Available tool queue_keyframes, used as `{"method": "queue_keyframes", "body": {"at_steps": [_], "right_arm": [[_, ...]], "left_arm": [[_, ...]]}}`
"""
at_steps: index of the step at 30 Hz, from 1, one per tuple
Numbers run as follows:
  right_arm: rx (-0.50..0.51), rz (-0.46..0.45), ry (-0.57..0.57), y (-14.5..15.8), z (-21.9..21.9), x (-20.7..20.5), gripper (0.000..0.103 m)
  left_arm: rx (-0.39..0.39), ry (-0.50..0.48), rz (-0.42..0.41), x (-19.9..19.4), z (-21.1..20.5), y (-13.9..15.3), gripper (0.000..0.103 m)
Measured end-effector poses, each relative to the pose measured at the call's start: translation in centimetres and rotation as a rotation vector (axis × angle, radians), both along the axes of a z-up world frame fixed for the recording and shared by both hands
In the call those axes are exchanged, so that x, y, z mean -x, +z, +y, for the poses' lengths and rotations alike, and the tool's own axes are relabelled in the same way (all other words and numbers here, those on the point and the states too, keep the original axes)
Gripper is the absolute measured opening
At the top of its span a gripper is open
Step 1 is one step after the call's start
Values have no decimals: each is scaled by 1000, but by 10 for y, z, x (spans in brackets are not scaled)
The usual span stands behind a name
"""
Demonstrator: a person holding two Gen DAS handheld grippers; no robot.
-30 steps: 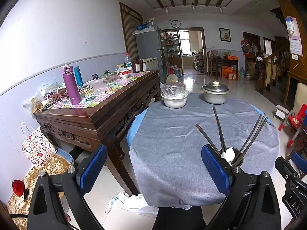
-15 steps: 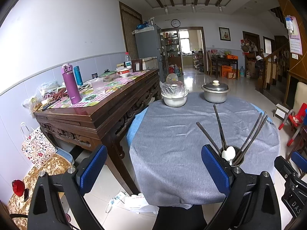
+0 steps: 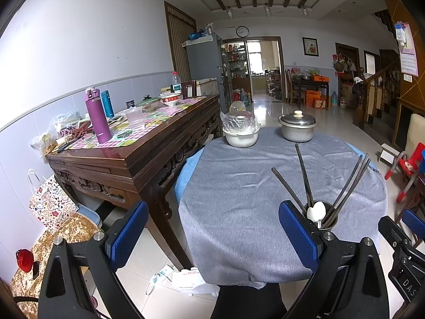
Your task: Organize utensils
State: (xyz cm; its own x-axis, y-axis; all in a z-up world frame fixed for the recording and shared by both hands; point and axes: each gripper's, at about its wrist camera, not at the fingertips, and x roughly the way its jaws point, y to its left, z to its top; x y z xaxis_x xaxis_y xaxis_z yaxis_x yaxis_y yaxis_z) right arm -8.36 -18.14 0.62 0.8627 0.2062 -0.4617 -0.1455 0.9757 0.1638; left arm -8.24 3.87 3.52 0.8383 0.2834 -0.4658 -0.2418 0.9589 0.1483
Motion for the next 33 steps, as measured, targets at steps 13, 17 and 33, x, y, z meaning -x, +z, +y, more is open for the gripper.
{"method": "queue_keyframes", "body": {"at_steps": [13, 17, 33], "right_arm": [[3, 0, 2, 0, 0, 0, 70], [3, 1, 2, 0, 1, 0, 70], [13, -7, 2, -2, 0, -4, 70]], "left_arm": [[4, -4, 5, 1, 2, -3, 98], [6, -5, 7, 1, 3, -4, 98], [15, -7, 9, -1, 4, -6, 98]]}}
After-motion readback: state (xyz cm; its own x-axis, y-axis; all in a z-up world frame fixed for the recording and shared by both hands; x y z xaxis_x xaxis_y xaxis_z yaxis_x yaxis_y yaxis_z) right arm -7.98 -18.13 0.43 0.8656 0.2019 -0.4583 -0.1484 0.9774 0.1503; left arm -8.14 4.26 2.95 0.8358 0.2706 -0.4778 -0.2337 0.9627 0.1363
